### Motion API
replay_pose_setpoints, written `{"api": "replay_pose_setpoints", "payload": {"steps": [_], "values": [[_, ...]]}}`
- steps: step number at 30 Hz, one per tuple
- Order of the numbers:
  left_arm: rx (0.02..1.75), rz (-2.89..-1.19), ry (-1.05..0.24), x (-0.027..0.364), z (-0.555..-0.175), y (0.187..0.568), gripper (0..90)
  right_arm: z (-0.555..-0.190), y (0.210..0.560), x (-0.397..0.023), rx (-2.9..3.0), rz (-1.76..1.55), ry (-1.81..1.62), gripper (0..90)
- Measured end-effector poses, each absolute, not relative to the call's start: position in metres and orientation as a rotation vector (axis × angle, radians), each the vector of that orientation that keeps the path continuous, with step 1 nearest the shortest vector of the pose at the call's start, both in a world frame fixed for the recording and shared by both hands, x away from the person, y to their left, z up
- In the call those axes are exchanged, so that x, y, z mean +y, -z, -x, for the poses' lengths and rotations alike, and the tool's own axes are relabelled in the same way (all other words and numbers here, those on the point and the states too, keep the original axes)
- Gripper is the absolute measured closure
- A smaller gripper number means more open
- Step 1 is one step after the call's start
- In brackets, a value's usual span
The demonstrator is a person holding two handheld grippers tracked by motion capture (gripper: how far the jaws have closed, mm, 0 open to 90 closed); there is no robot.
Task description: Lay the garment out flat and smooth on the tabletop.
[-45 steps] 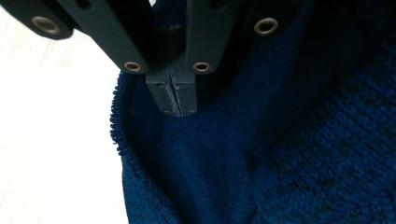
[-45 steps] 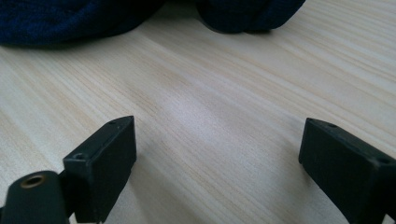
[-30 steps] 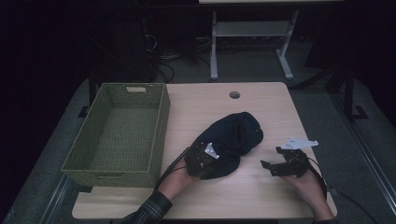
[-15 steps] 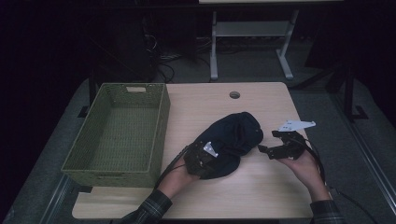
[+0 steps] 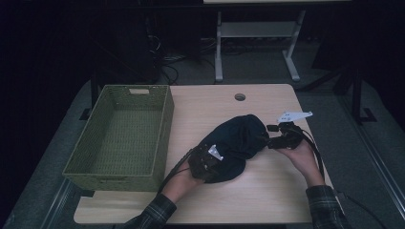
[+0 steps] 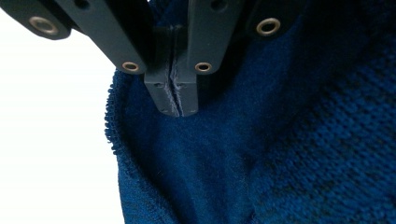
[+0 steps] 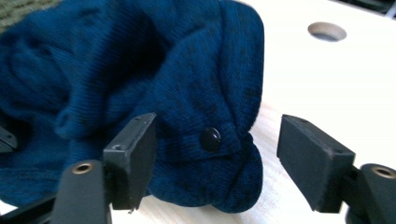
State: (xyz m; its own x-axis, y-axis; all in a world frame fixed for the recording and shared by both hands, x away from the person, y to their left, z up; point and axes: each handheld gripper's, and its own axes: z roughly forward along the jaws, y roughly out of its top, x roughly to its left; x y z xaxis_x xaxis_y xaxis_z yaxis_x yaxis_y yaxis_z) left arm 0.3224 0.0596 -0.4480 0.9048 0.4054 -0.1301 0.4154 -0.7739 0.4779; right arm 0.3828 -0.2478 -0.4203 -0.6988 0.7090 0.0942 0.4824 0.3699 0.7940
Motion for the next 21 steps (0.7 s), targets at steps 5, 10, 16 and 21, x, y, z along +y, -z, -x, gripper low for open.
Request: {"api": "replay_pose_setpoints", "payload": {"steps": [5,10,16,21], "values": [[0.594,-2.556,0.035,0.060,-0.324,0.448,88.8,-0.390,0.425,-0.246,2.426,-1.060,-1.239,43.8],[0.586,-2.556,0.031,0.061,-0.325,0.448,88.8,-0.390,0.419,-0.243,2.436,-1.030,-1.218,61.9],[0.589,-2.553,0.034,0.061,-0.325,0.448,88.8,-0.387,0.406,-0.235,2.407,-0.983,-1.198,68.1],[0.590,-2.552,0.030,0.060,-0.324,0.448,88.8,-0.390,0.390,-0.228,2.404,-0.974,-1.206,69.1]]}}
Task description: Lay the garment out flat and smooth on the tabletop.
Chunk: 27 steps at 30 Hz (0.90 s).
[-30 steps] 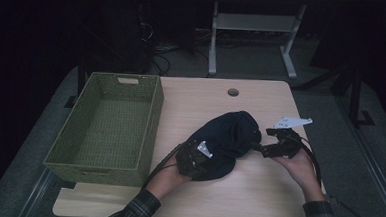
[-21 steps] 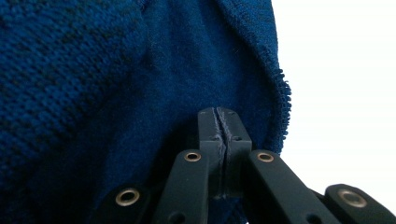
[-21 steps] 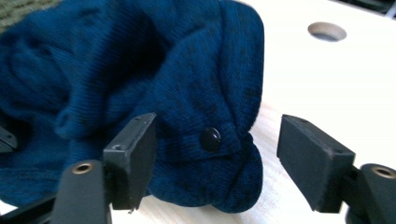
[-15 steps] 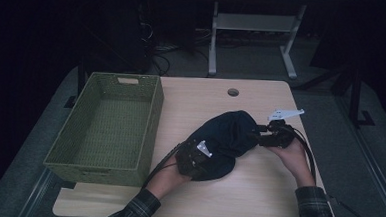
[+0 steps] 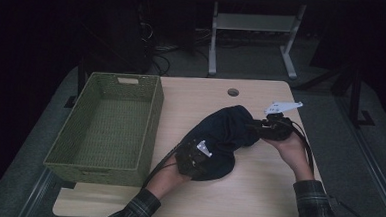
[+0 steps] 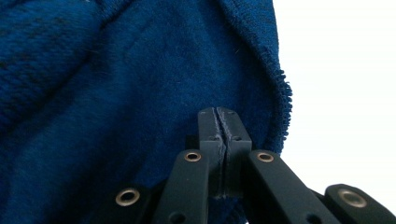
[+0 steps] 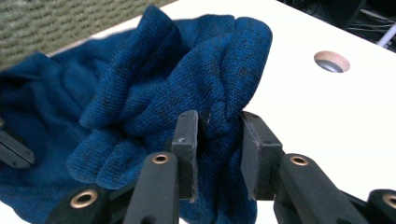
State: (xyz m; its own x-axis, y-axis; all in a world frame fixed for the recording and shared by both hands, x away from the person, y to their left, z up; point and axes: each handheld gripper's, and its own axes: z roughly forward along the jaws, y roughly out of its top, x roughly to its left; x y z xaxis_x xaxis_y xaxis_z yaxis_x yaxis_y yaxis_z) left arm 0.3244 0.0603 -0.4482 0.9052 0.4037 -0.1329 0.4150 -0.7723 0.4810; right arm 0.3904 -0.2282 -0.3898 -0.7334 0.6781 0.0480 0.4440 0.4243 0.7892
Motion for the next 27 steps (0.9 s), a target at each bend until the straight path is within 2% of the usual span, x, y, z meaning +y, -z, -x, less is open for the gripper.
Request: {"api": "replay_pose_setpoints", "payload": {"steps": [12,27], "values": [[0.585,-2.559,0.026,0.060,-0.324,0.448,88.8,-0.407,0.353,-0.221,2.353,-0.991,-1.186,69.5],[0.587,-2.561,0.034,0.060,-0.324,0.448,88.8,-0.459,0.343,-0.218,2.333,-1.094,-1.084,69.5]]}}
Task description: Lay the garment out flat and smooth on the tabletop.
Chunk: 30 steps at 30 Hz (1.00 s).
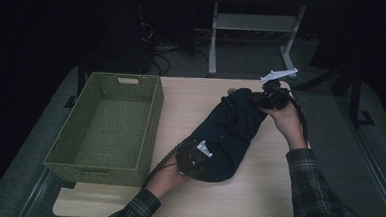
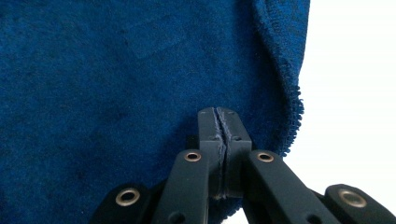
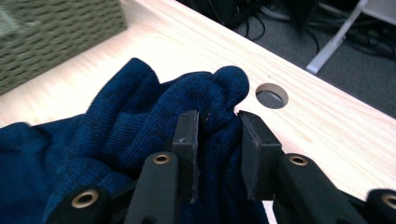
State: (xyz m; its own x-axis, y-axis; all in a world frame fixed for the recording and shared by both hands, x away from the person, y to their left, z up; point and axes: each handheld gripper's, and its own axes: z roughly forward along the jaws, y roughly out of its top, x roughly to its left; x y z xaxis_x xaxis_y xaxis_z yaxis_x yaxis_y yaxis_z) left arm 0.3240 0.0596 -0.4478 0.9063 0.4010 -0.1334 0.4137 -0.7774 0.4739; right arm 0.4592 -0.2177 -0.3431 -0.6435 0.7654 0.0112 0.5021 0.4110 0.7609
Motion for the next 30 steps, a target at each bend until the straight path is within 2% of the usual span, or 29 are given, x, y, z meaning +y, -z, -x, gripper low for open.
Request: {"api": "replay_pose_setpoints", "payload": {"steps": [10,17,30], "values": [[0.590,-2.560,0.042,0.060,-0.324,0.448,88.8,-0.501,0.361,-0.210,2.321,-1.162,-1.004,69.4],[0.585,-2.560,0.042,0.060,-0.324,0.448,88.9,-0.523,0.393,-0.207,2.352,-1.242,-0.925,69.3],[0.587,-2.555,0.048,0.060,-0.325,0.448,88.9,-0.530,0.433,-0.208,2.390,-1.316,-0.813,68.2]]}}
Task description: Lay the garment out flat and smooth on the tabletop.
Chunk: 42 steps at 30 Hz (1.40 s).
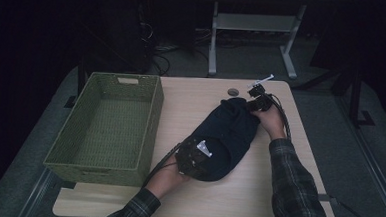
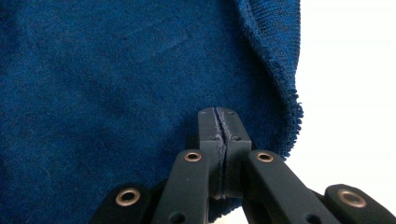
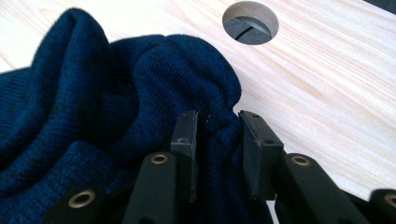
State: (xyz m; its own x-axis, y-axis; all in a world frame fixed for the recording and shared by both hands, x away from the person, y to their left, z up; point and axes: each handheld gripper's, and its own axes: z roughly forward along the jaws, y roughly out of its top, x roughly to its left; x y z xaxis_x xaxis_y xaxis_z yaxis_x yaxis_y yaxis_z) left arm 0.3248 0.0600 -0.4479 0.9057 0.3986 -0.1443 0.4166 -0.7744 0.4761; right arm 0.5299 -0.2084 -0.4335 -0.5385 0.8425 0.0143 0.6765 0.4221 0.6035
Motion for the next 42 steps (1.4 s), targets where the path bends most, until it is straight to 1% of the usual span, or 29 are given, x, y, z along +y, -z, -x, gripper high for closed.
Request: {"api": "replay_pose_setpoints", "payload": {"steps": [6,8,9,10,14,17,20,24,26,32,34,35,42], "values": [[0.586,-2.557,0.050,0.060,-0.325,0.448,89.0,-0.528,0.450,-0.210,2.406,-1.354,-0.772,67.0],[0.587,-2.555,0.053,0.060,-0.325,0.448,89.0,-0.527,0.452,-0.212,2.381,-1.376,-0.799,61.3],[0.588,-2.554,0.056,0.060,-0.326,0.448,89.0,-0.527,0.452,-0.213,2.372,-1.384,-0.799,57.4],[0.590,-2.554,0.060,0.060,-0.326,0.448,89.0,-0.527,0.450,-0.214,2.360,-1.387,-0.793,51.6],[0.590,-2.553,0.071,0.061,-0.327,0.448,89.0,-0.523,0.437,-0.222,2.309,-1.404,-0.874,44.2],[0.593,-2.548,0.080,0.062,-0.328,0.448,89.0,-0.516,0.419,-0.229,2.277,-1.398,-0.938,43.5],[0.592,-2.551,0.077,0.062,-0.328,0.448,89.0,-0.508,0.410,-0.232,2.277,-1.383,-0.954,46.8],[0.595,-2.549,0.078,0.061,-0.328,0.448,89.1,-0.492,0.402,-0.236,2.302,-1.372,-0.977,57.7],[0.596,-2.550,0.077,0.061,-0.327,0.448,89.1,-0.479,0.399,-0.240,2.306,-1.350,-0.989,65.0],[0.593,-2.547,0.075,0.061,-0.328,0.449,89.3,-0.449,0.400,-0.243,2.349,-1.303,-0.994,83.4],[0.594,-2.546,0.076,0.061,-0.328,0.449,89.4,-0.440,0.401,-0.243,2.351,-1.281,-0.991,88.0],[0.594,-2.545,0.077,0.061,-0.328,0.449,89.4,-0.435,0.401,-0.243,2.355,-1.267,-0.984,89.7],[0.593,-2.540,0.083,0.062,-0.329,0.449,89.4,-0.404,0.409,-0.241,2.374,-1.206,-1.047,90.0]]}}
